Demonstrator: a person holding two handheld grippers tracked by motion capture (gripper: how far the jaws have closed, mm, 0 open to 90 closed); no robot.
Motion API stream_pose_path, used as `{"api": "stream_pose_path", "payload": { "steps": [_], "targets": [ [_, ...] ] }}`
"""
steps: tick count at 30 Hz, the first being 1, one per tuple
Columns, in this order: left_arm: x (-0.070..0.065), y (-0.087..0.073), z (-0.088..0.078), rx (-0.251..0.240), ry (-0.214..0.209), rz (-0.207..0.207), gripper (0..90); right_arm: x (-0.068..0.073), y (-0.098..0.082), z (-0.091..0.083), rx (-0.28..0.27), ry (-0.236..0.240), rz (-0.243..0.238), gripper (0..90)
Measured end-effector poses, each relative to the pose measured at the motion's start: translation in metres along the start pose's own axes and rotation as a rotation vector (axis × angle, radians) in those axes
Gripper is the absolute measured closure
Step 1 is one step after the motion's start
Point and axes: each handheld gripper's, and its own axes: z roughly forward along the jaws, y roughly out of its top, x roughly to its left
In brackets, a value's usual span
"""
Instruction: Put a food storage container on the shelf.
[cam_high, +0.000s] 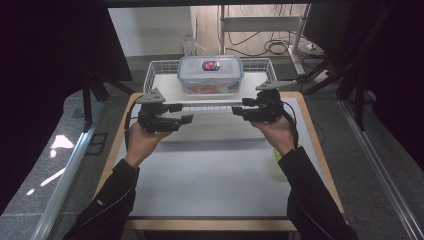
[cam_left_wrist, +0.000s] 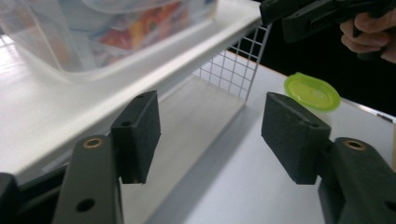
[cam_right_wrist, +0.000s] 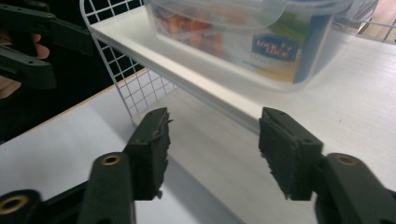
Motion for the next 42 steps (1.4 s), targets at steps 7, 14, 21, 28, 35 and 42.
{"api": "stream_pose_path", "payload": {
  "steps": [7, 14, 21, 28, 35, 42],
  "targets": [
    [-0.015, -0.017, -0.005, 0.035, 0.027, 0.049, 28.3, 0.009, -0.017, -0.007, -0.021, -0.013, -0.033, 28.9],
    [-0.027, -0.038, -0.009, 0.028, 0.031, 0.051, 21.2, 0.014, -0.037, -0.01, -0.013, -0.014, -0.042, 19.4],
    [-0.039, -0.059, -0.011, 0.057, 0.06, 0.064, 13.4, 0.02, -0.058, -0.016, -0.01, -0.01, -0.035, 10.5],
    [-0.048, -0.081, -0.013, 0.09, 0.077, 0.075, 9.7, 0.025, -0.072, -0.021, 0.0, -0.038, -0.052, 1.5],
    [-0.054, -0.108, -0.018, 0.089, 0.112, 0.067, 3.0, 0.033, -0.095, -0.031, 0.013, -0.042, -0.044, 0.4],
    [-0.056, -0.129, -0.027, 0.084, 0.139, 0.058, 0.7, 0.039, -0.112, -0.031, 0.03, -0.008, -0.019, 2.2]
  ]
}}
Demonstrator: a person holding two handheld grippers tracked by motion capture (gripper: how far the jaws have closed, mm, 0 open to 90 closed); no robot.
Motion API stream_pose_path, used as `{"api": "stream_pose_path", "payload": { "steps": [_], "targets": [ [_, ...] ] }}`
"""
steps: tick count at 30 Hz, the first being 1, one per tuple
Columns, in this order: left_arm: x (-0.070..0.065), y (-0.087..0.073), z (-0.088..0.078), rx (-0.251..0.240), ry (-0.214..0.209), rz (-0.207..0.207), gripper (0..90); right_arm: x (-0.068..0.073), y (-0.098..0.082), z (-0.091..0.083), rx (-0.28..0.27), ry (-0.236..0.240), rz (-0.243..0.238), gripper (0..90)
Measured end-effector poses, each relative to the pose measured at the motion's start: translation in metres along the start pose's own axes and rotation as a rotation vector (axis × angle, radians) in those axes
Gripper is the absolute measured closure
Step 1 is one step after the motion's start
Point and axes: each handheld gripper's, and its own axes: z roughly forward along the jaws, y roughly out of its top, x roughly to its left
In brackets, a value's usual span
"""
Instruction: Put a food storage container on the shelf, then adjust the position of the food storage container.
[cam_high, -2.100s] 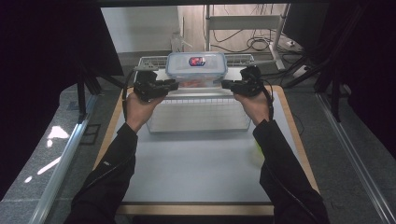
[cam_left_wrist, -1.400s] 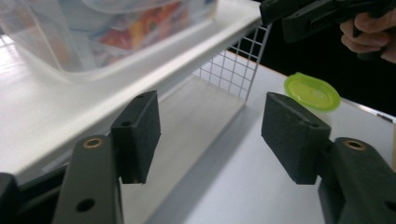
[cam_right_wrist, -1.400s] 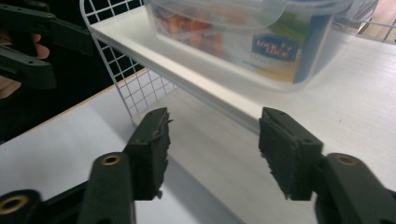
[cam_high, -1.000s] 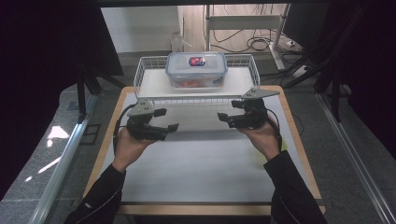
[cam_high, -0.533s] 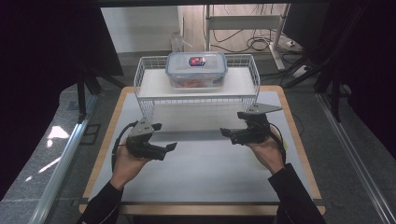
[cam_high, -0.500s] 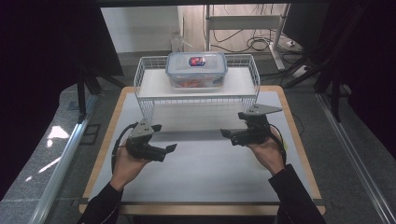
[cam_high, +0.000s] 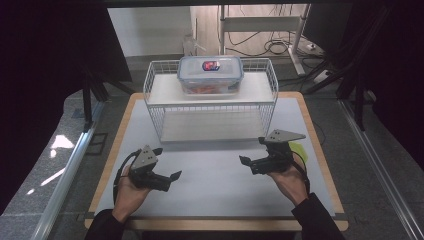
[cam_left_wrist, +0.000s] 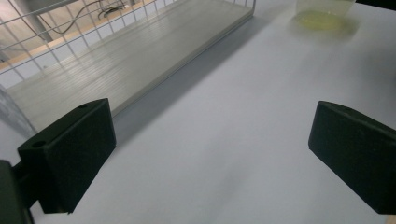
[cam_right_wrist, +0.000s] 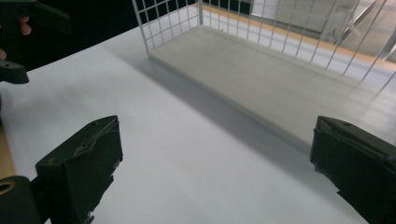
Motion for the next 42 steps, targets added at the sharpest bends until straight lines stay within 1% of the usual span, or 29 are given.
{"api": "stream_pose_path", "payload": {
  "steps": [1, 2, 3, 4, 5, 7, 9, 12, 13, 15, 17, 19, 21, 23, 25, 26, 27, 29, 30, 31, 32, 33, 34, 35, 36, 37, 40, 41, 42],
  "targets": [
    [0.0, -0.003, -0.001, -0.001, 0.006, 0.0, 0.5, 0.001, -0.008, 0.001, 0.006, 0.01, 0.004, 2.4],
    [0.0, -0.006, -0.002, 0.001, 0.013, 0.0, 0.5, 0.001, -0.008, 0.001, 0.006, 0.01, 0.004, 2.4],
    [0.001, -0.01, -0.003, 0.005, 0.021, 0.001, 0.2, 0.003, -0.015, 0.002, 0.013, 0.008, 0.001, 2.7],
    [0.001, -0.013, -0.004, 0.006, 0.028, 0.002, 0.2, 0.003, -0.015, 0.002, 0.013, 0.008, 0.001, 2.7],
    [0.002, -0.016, -0.005, 0.01, 0.029, 0.008, 0.2, 0.004, -0.019, 0.002, 0.018, 0.005, -0.002, 2.9],
    [0.002, -0.021, -0.005, 0.019, 0.031, -0.002, 0.9, 0.005, -0.029, 0.002, 0.031, -0.006, -0.008, 3.7],
    [0.002, -0.026, -0.005, 0.025, 0.027, -0.005, 0.9, 0.006, -0.031, 0.002, 0.039, -0.004, -0.011, 3.8],
    [-0.001, -0.03, -0.004, 0.034, 0.034, 0.012, 0.9, 0.01, -0.038, 0.003, 0.054, -0.009, -0.028, 4.2],
    [-0.002, -0.031, -0.004, 0.039, 0.036, 0.016, 0.8, 0.011, -0.041, 0.004, 0.063, -0.004, -0.029, 4.2],
    [-0.003, -0.034, -0.002, 0.051, 0.032, 0.015, 0.8, 0.011, -0.048, 0.009, 0.104, -0.002, -0.041, 4.2],
    [-0.003, -0.035, -0.001, 0.055, 0.03, 0.014, 0.8, 0.011, -0.05, 0.011, 0.115, -0.004, -0.042, 4.2],
    [-0.003, -0.035, 0.0, 0.058, 0.034, 0.02, 0.8, 0.008, -0.053, 0.015, 0.138, -0.008, -0.025, 4.1],
    [-0.004, -0.035, 0.0, 0.054, 0.033, 0.021, 0.8, 0.008, -0.053, 0.015, 0.142, -0.011, -0.016, 3.7],
    [-0.003, -0.035, 0.0, 0.053, 0.034, 0.022, 0.8, 0.006, -0.054, 0.015, 0.153, -0.019, -0.001, 1.0],
    [-0.003, -0.036, 0.0, 0.053, 0.035, 0.019, 0.8, 0.001, -0.052, 0.014, 0.163, -0.033, 0.039, 1.3],
    [-0.003, -0.036, 0.0, 0.054, 0.034, 0.019, 0.8, 0.001, -0.052, 0.014, 0.163, -0.033, 0.039, 1.3],
    [-0.003, -0.036, 0.0, 0.053, 0.034, 0.018, 0.8, -0.001, -0.051, 0.013, 0.166, -0.039, 0.046, 4.3],
    [-0.003, -0.036, 0.0, 0.051, 0.033, 0.02, 0.8, -0.004, -0.049, 0.007, 0.164, -0.052, 0.063, 13.8],
    [-0.003, -0.036, 0.0, 0.049, 0.034, 0.022, 0.9, -0.007, -0.047, 0.003, 0.157, -0.061, 0.073, 23.0],
    [-0.003, -0.036, 0.0, 0.042, 0.041, 0.025, 1.2, -0.013, -0.044, -0.006, 0.156, -0.074, 0.069, 37.1],
    [-0.003, -0.036, 0.0, 0.042, 0.041, 0.025, 1.4, -0.013, -0.044, -0.006, 0.156, -0.074, 0.069, 37.1],
    [-0.003, -0.036, 0.0, 0.037, 0.045, 0.025, 1.4, -0.016, -0.042, -0.01, 0.146, -0.097, 0.069, 45.3],
    [-0.003, -0.035, -0.001, 0.033, 0.044, 0.022, 1.5, -0.02, -0.042, -0.014, 0.136, -0.101, 0.07, 54.0],
    [-0.003, -0.035, -0.001, 0.031, 0.046, 0.021, 1.6, -0.028, -0.041, -0.022, 0.117, -0.116, 0.076, 64.7],
    [-0.003, -0.035, -0.001, 0.031, 0.046, 0.021, 1.8, -0.031, -0.041, -0.026, 0.109, -0.128, 0.079, 70.2],
    [-0.003, -0.035, -0.001, 0.031, 0.048, 0.021, 1.8, -0.031, -0.041, -0.026, 0.109, -0.128, 0.079, 70.2],
    [-0.003, -0.035, -0.001, 0.029, 0.048, 0.015, 1.9, -0.042, -0.041, -0.037, 0.088, -0.172, 0.081, 81.0],
    [-0.002, -0.036, -0.001, 0.031, 0.048, 0.015, 2.1, -0.049, -0.041, -0.043, 0.076, -0.194, 0.091, 86.6],
    [-0.002, -0.036, -0.001, 0.031, 0.048, 0.015, 2.2, -0.049, -0.041, -0.043, 0.076, -0.194, 0.091, 86.6]
  ]
}}
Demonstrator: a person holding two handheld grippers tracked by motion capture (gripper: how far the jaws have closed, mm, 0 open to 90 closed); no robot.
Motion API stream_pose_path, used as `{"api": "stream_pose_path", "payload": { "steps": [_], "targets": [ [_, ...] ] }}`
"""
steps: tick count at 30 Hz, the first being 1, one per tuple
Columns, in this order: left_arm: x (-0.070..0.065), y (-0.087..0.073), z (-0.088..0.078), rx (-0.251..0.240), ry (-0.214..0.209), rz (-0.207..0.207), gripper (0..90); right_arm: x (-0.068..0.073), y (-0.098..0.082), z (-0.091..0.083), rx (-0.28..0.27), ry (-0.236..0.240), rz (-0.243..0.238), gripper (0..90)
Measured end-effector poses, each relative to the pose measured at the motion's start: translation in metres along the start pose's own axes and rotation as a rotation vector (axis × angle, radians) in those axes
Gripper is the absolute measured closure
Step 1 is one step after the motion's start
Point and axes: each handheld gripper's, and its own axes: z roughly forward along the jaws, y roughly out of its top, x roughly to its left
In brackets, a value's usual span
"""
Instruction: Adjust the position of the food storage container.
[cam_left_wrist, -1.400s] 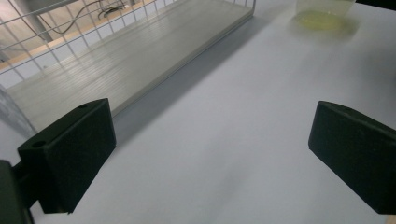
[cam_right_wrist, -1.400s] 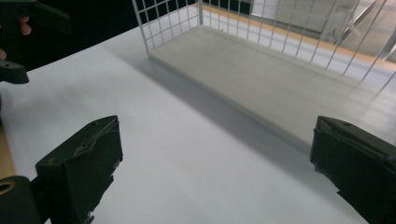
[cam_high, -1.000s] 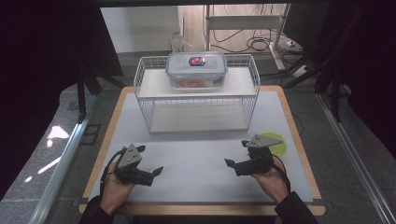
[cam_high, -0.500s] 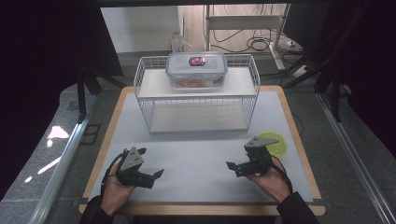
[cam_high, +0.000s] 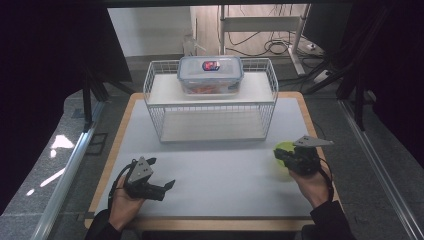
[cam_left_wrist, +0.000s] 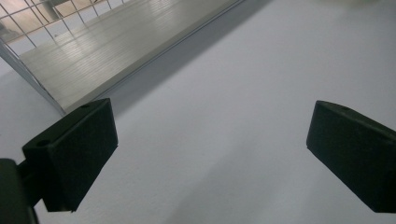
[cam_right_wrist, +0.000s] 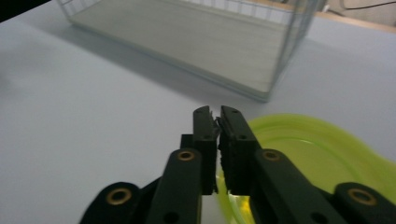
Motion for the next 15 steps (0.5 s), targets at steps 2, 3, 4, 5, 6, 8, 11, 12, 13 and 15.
{"api": "stream_pose_path", "payload": {
  "steps": [2, 3, 4, 5, 6, 8, 11, 12, 13, 15],
  "targets": [
    [0.0, 0.0, 0.0, 0.002, -0.002, -0.002, 2.2, -0.014, -0.001, -0.006, -0.01, -0.036, 0.031, 89.5],
    [0.0, 0.0, 0.001, 0.005, -0.001, -0.001, 2.2, -0.019, -0.002, -0.008, -0.015, -0.05, 0.044, 89.7],
    [0.0, 0.0, 0.001, 0.007, 0.0, -0.001, 2.2, -0.019, -0.002, -0.008, -0.015, -0.05, 0.044, 89.7],
    [0.0, 0.0, 0.001, 0.01, -0.001, -0.002, 2.3, -0.029, -0.004, -0.012, -0.015, -0.082, 0.07, 89.8],
    [0.0, 0.0, 0.001, 0.01, -0.001, -0.002, 2.3, -0.029, -0.004, -0.012, -0.015, -0.082, 0.07, 89.8],
    [0.0, 0.0, 0.001, 0.012, -0.001, -0.004, 2.4, -0.037, -0.007, -0.015, -0.012, -0.122, 0.09, 89.8],
    [0.0, -0.001, 0.002, 0.021, 0.0, -0.004, 2.5, -0.05, -0.014, -0.018, -0.014, -0.182, 0.116, 89.8],
    [0.001, -0.001, 0.002, 0.022, 0.0, -0.006, 2.7, -0.055, -0.016, -0.019, -0.016, -0.202, 0.126, 89.7],
    [0.001, -0.001, 0.003, 0.024, -0.002, -0.01, 2.8, -0.061, -0.02, -0.021, -0.012, -0.23, 0.137, 89.7],
    [0.001, -0.001, 0.003, 0.027, -0.003, -0.014, 2.8, -0.067, -0.023, -0.021, -0.005, -0.249, 0.152, 89.7]
  ]
}}
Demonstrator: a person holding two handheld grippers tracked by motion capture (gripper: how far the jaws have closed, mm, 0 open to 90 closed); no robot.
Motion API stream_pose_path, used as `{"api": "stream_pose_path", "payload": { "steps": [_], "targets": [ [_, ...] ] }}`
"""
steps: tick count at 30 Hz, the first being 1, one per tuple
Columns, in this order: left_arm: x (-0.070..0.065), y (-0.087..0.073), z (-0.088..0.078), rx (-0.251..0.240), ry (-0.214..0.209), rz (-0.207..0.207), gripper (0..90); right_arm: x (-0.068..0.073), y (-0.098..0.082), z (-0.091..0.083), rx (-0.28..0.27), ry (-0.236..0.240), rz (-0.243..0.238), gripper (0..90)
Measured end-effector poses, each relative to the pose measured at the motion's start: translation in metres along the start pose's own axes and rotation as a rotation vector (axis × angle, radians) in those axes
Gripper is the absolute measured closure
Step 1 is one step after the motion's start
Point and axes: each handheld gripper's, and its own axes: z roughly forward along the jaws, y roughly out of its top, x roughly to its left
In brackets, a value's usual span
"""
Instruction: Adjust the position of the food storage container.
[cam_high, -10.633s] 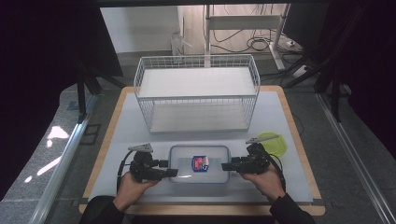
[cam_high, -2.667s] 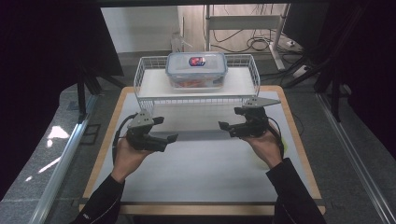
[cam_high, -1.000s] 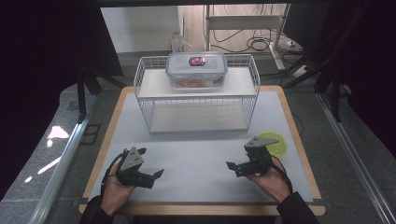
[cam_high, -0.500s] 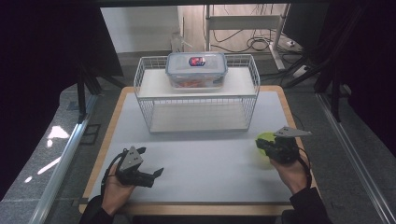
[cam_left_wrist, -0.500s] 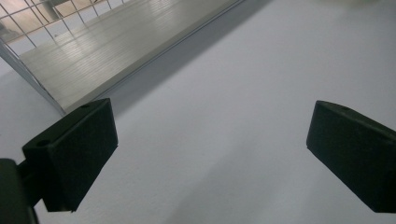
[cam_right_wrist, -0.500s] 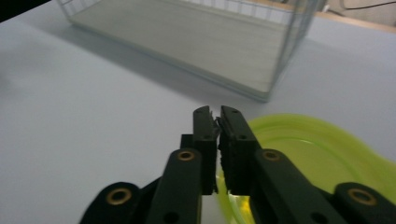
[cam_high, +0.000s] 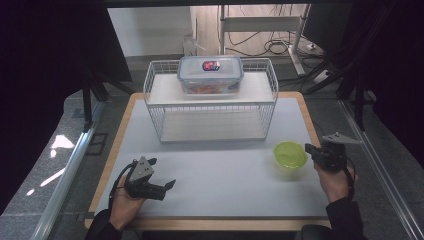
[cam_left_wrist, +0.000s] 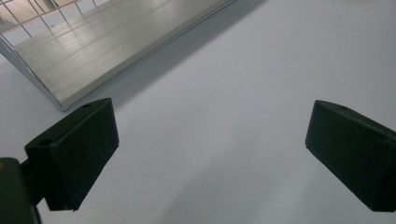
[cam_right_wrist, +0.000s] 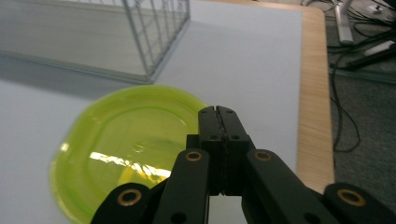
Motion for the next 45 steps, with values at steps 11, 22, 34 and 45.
{"api": "stream_pose_path", "payload": {
  "steps": [11, 22, 34, 45],
  "targets": [
    [0.0, 0.0, 0.002, 0.01, -0.008, -0.002, 2.8, -0.013, -0.01, 0.017, 0.085, -0.036, 0.013, 89.7],
    [-0.001, 0.0, 0.003, 0.02, -0.009, 0.007, 2.9, -0.001, -0.012, 0.022, 0.129, 0.017, 0.017, 89.7],
    [-0.002, 0.0, 0.004, 0.025, -0.011, 0.015, 3.0, 0.033, -0.011, 0.025, 0.164, 0.121, -0.008, 89.7],
    [-0.002, 0.0, 0.004, 0.03, -0.016, 0.018, 3.1, 0.077, -0.017, 0.035, 0.236, 0.235, -0.091, 89.6]
  ]
}}
